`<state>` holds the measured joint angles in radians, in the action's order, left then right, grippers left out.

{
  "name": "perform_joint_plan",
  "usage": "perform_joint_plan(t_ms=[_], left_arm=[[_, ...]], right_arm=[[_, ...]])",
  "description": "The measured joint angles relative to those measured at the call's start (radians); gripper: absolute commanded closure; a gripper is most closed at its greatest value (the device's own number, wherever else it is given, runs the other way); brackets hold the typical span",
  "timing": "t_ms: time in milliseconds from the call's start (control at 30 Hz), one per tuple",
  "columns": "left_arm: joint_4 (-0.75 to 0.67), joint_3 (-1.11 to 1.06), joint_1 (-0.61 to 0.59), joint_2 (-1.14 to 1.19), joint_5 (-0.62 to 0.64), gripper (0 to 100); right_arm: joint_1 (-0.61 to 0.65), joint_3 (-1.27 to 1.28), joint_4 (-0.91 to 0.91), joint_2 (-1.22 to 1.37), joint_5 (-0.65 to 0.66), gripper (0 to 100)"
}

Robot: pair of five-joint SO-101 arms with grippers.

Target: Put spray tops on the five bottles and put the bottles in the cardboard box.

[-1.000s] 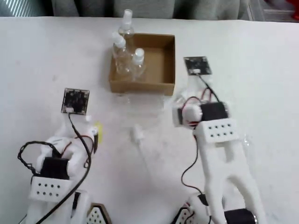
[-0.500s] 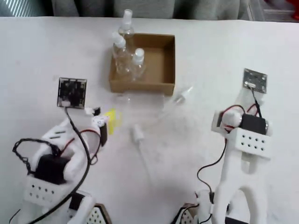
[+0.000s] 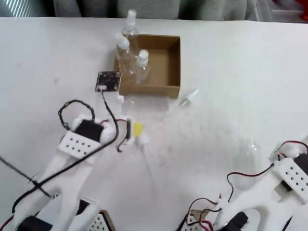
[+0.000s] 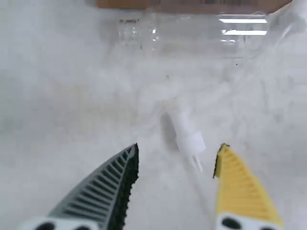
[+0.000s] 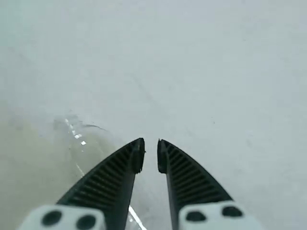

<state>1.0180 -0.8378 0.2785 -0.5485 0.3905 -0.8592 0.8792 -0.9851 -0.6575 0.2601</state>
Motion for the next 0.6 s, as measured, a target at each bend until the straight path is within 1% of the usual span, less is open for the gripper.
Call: perform_joint_plan(t_ms=[100, 233, 367, 500, 600], left_arm=[[-0.04, 0.0, 0.0, 0.072, 0.032, 73], [-0.094, 0.0, 0.025, 0.143, 0.066, 73], [-0.104, 0.0, 0.06, 0.187, 0.074, 73], [-0.104, 0.003, 0.071, 0.192, 0.077, 73], [-0.107, 0.006, 0.087, 0.195, 0.118, 73]], right_arm=[[-0.031, 0.071, 0.061, 0.029, 0.055, 97.5], [-0.092, 0.114, 0.098, 0.032, 0.074, 97.5], [-0.109, 0.15, 0.124, 0.032, 0.084, 97.5], [-0.109, 0.173, 0.144, 0.032, 0.106, 97.5], [-0.115, 0.19, 0.144, 0.032, 0.135, 97.5]])
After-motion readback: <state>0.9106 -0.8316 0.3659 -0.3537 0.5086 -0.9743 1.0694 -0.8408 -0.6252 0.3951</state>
